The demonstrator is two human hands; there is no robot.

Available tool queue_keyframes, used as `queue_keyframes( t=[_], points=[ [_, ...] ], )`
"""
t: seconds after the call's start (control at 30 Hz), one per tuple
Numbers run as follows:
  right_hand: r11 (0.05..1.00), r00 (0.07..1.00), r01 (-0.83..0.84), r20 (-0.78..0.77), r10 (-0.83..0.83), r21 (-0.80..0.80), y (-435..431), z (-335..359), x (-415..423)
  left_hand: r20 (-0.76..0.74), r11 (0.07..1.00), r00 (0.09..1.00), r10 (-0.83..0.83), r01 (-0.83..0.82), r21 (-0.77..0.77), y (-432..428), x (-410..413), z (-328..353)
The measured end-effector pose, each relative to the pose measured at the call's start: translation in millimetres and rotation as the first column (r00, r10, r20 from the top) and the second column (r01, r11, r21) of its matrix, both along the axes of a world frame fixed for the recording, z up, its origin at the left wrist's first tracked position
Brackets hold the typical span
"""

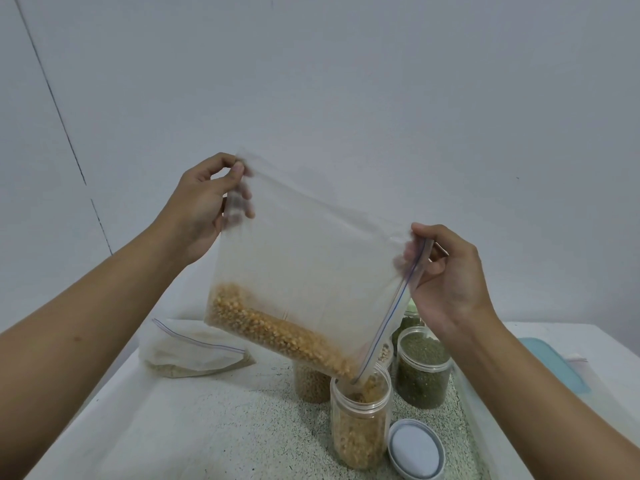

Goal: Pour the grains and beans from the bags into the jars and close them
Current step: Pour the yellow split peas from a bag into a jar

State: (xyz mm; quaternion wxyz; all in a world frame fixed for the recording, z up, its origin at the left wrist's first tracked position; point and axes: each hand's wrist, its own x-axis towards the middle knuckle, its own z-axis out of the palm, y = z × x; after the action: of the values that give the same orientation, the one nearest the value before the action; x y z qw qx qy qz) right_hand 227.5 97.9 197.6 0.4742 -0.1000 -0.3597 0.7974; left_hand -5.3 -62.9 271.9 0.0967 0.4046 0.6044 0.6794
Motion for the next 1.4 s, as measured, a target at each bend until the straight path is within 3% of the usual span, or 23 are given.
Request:
queue_keyframes(
  t=[1.4],
  points=[
    [1.0,1.0,0.02,0.003,-0.02,-0.022,2.9,0.1,0.2,-0.016,1.0,1.0,-0.015,0.014,-0.012,4.4,4.1,3.0]
  ],
)
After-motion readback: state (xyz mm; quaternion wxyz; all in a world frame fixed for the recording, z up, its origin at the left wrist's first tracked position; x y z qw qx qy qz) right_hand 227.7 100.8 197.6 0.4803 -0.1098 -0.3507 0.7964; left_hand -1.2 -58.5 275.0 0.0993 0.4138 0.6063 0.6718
